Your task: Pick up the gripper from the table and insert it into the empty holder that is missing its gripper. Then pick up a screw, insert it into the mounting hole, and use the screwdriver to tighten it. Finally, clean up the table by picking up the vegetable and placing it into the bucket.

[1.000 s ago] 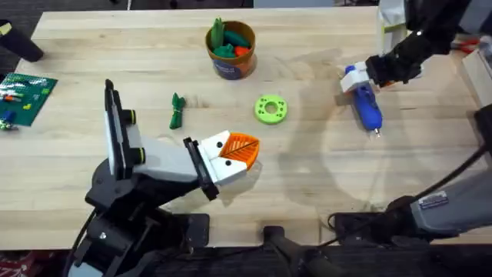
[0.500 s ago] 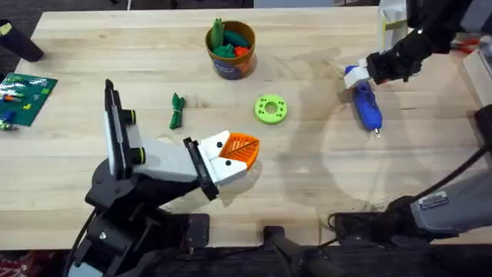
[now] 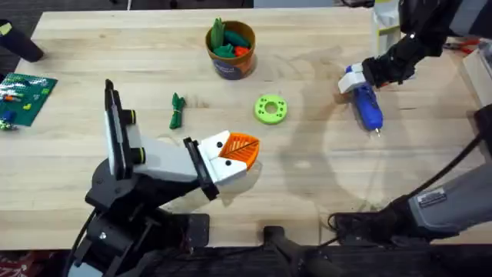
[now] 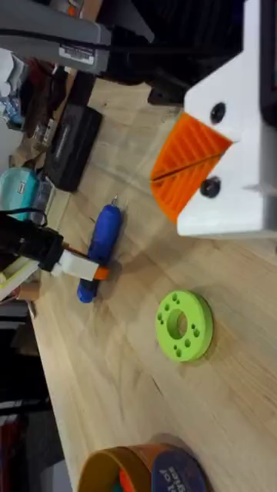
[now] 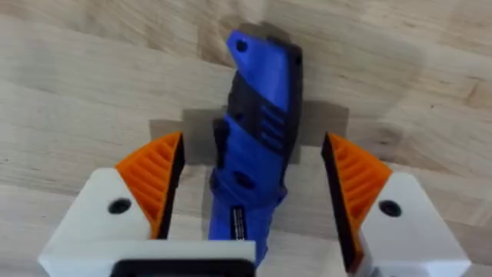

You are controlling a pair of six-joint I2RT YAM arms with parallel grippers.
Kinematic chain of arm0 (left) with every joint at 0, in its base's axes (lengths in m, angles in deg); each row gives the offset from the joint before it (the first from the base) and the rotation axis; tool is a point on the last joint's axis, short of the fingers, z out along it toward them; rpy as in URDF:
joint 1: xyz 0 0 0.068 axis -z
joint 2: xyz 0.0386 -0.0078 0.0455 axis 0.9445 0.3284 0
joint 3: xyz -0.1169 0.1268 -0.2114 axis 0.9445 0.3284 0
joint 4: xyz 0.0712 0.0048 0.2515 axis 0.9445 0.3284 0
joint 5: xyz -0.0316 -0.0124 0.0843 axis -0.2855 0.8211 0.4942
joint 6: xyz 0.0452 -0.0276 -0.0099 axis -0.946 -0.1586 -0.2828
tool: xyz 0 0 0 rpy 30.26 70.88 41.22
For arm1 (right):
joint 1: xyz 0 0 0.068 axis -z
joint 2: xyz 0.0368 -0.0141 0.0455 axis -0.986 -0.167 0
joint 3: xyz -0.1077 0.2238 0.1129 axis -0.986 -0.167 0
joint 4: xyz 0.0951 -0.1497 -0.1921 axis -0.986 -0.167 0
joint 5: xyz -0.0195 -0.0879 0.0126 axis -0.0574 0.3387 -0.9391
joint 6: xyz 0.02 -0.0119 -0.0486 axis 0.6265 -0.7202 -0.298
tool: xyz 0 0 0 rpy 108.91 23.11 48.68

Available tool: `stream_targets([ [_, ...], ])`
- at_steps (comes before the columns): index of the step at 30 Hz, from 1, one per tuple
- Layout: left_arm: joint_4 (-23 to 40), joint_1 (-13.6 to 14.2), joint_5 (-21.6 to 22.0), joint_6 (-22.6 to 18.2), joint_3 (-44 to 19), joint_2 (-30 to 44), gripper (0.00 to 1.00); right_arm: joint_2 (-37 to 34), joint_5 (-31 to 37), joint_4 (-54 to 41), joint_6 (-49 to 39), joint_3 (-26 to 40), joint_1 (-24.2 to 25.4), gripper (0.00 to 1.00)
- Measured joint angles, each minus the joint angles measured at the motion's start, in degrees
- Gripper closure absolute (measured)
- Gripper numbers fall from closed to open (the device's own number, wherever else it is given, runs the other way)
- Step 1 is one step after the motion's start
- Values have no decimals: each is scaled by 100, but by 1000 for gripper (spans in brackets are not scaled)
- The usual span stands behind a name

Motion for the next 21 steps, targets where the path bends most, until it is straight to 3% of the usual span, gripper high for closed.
stream_targets([
  [21, -1, 0, -2, 0, 0, -1, 986, -171, 0, 282, -7, -3, 0, 7],
])
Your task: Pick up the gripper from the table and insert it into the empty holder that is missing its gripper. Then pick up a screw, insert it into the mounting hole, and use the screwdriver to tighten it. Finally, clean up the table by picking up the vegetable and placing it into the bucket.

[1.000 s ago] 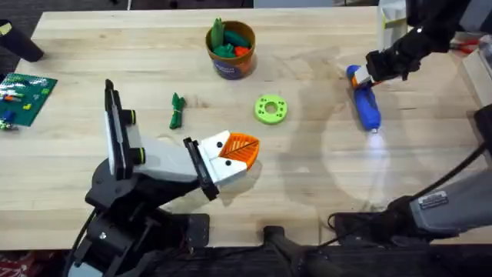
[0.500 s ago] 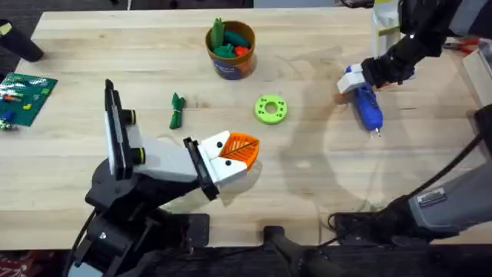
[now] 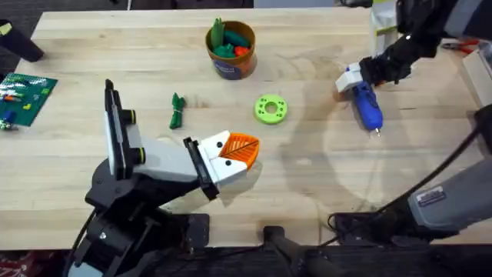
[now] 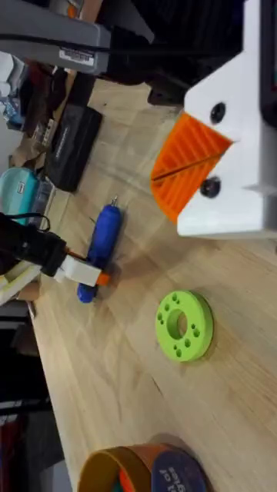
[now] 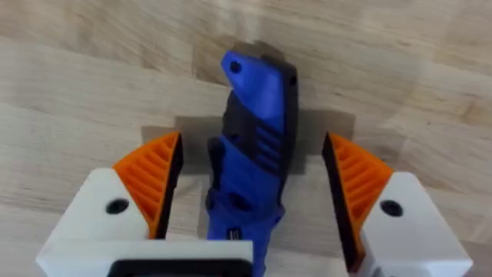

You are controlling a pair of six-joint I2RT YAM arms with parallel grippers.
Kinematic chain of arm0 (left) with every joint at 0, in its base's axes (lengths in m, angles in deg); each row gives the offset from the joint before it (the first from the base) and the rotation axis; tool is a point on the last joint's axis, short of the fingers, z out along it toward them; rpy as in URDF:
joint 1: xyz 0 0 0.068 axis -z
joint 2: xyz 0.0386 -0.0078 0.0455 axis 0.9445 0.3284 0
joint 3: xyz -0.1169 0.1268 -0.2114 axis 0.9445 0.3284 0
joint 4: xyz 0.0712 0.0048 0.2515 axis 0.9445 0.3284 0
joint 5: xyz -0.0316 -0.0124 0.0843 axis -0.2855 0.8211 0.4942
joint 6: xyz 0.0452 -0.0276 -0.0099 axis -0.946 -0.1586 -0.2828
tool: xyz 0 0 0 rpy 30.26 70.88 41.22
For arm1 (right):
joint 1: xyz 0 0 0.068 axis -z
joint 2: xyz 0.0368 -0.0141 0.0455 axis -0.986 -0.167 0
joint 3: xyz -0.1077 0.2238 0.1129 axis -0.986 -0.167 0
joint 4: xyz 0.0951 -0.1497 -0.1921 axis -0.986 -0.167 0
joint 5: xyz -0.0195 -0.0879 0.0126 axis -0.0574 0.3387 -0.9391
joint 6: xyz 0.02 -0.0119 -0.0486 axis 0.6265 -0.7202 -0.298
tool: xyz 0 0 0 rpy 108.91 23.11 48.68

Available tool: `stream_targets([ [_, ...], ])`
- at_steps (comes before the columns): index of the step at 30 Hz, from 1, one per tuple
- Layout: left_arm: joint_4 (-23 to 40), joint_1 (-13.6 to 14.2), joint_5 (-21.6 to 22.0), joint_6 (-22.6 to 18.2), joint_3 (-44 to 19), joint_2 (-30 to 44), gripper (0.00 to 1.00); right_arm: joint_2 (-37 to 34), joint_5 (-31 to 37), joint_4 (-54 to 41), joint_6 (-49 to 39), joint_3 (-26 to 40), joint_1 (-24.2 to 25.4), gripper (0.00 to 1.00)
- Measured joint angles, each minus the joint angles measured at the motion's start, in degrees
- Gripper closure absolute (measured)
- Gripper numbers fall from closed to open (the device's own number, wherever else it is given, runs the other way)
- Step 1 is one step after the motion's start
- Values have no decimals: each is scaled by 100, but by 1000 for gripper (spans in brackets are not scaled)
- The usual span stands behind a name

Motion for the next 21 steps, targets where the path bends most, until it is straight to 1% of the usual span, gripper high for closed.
stream_targets([
  [7, 1, 0, 1, 0, 0, 1, 986, -132, -3, -19, 2, 42, 0, 8],
  [8, 1, 0, 0, 0, 0, 0, 986, -135, -2, -25, -9, 46, 0, 35],
  [9, 1, 0, 1, 0, 0, 0, 986, -137, -1, -31, -30, 47, 0, 111],
  [10, 0, 0, 1, 0, 0, 0, 986, -144, 0, -31, -45, 50, 0, 221],
  [13, 0, 0, 1, 0, 0, 0, 986, -150, 39, -26, -85, 57, 0, 636],
  [15, 1, 0, 1, 0, 0, 0, 986, -183, 81, -16, -99, 63, 8, 891],
  [16, 0, 0, 1, 0, 0, 0, 986, -199, 88, -16, -110, 74, 14, 963],
  [21, 0, 0, 1, 0, 0, 0, 986, -204, 106, -83, -136, 90, 15, 971],
])
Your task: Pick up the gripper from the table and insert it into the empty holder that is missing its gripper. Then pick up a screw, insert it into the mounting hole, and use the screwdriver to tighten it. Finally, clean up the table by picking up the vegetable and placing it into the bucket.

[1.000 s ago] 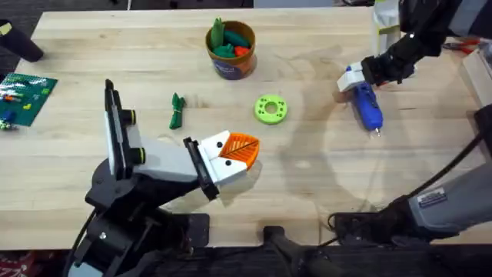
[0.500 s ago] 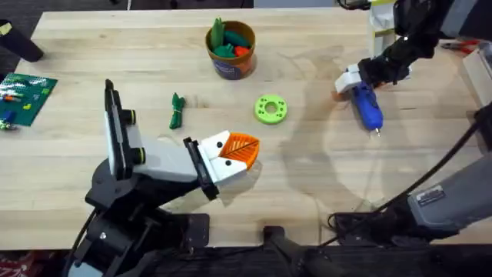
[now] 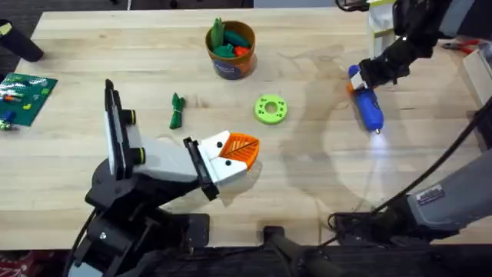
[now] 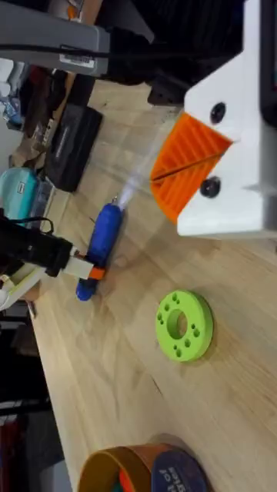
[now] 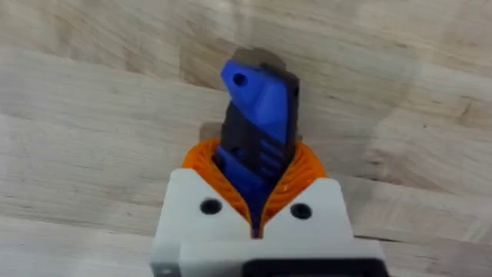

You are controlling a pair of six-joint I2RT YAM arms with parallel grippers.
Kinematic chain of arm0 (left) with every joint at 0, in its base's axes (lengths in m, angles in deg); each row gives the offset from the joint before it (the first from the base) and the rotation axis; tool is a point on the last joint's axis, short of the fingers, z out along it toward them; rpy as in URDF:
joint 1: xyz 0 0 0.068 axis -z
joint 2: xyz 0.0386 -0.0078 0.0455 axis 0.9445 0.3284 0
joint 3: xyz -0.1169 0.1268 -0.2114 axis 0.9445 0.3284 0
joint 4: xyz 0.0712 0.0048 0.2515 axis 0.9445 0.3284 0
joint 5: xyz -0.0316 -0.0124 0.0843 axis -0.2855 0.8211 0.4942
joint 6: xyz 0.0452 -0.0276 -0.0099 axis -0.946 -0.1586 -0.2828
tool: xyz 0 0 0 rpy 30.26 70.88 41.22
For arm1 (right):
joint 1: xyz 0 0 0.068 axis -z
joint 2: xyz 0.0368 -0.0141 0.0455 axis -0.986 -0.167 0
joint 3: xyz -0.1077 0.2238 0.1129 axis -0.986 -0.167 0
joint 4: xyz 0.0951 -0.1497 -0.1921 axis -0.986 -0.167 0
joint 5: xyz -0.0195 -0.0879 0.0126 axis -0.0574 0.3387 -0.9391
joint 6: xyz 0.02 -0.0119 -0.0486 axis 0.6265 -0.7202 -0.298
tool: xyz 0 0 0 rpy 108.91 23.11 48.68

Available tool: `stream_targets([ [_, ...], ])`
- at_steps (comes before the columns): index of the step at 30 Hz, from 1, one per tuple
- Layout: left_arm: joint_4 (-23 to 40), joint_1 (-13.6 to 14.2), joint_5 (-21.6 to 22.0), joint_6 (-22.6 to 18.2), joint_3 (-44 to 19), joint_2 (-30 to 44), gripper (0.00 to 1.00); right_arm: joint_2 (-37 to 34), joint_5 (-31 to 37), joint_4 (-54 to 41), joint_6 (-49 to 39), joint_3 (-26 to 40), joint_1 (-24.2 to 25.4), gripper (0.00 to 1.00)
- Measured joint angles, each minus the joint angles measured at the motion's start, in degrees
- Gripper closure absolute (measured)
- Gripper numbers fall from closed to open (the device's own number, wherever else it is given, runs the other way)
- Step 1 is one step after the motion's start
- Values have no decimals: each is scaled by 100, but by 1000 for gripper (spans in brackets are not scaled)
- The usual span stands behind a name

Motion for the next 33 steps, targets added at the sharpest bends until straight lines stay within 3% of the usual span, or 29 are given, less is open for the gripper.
stream_targets([
  [11, 1, 0, -1, 0, 0, 1, 986, 450, -164, -1027, -13, 275, 0, 971],
  [21, 1, 0, -3, 0, 0, 0, 986, 2112, -505, -1679, -13, 567, -123, 971],
  [33, 1, 0, -5, 0, 0, 0, 986, 3962, -1340, -1596, 260, 565, -1048, 971],
])
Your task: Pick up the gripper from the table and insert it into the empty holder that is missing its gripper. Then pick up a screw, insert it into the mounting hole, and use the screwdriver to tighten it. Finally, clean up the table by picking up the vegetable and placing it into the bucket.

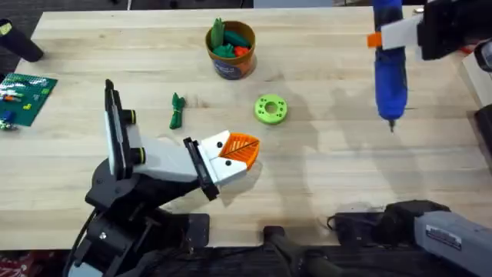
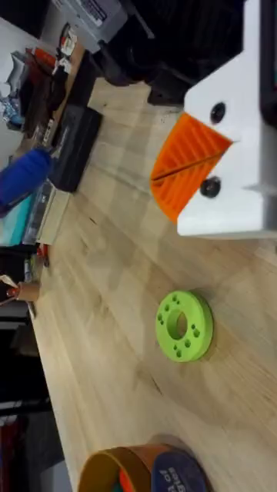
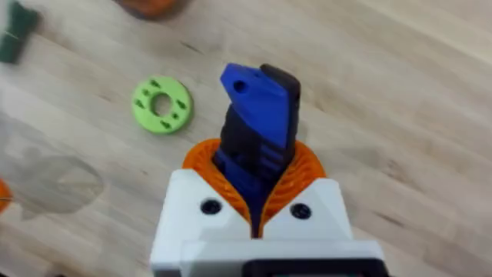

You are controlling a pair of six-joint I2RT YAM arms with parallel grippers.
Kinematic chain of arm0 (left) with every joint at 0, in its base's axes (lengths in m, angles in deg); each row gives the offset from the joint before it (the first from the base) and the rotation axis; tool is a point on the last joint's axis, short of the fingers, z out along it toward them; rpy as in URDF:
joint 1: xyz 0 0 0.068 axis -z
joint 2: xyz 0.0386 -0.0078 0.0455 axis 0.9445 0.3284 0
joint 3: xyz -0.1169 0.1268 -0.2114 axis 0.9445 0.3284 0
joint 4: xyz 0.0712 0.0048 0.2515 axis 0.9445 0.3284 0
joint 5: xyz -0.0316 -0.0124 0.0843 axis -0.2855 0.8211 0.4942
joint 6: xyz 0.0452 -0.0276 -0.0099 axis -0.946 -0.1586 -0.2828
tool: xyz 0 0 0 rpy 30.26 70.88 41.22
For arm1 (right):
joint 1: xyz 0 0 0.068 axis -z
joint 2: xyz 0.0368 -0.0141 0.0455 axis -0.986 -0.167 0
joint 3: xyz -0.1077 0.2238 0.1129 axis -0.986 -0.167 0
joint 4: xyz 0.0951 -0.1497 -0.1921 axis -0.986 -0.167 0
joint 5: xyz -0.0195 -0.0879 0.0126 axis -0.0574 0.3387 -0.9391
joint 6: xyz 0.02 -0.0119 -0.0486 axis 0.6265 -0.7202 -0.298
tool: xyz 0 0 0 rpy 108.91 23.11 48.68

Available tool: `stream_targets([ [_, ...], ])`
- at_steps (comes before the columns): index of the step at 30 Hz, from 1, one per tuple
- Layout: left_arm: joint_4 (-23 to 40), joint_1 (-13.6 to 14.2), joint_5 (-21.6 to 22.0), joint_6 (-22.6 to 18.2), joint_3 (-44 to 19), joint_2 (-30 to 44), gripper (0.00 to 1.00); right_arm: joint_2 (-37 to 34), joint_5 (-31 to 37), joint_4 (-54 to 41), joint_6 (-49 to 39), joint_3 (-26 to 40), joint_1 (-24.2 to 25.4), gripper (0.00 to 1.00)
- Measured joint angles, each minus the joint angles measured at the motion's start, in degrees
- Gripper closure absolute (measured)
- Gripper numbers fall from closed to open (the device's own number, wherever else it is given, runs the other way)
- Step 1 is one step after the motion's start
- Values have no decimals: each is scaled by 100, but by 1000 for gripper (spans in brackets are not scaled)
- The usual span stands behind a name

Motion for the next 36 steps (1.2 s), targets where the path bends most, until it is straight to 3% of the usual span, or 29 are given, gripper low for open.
stream_targets([
  [6, 0, 0, -1, 0, 0, 0, 986, 390, -201, 1118, 599, -190, -667, 971],
  [12, 0, 0, -1, 0, 0, 0, 986, 337, -687, 2359, 1052, -486, -1365, 972],
  [17, 0, 0, -1, 0, 0, 0, 986, 405, -1027, 2543, 1342, -516, -1829, 972],
  [29, 0, 0, -1, 0, 0, 0, 986, 1594, -953, 1596, 1474, -561, -1986, 972],
  [36, 0, 0, -1, 0, 0, 0, 986, 2021, -914, 2255, 1730, -1153, -1986, 972],
])
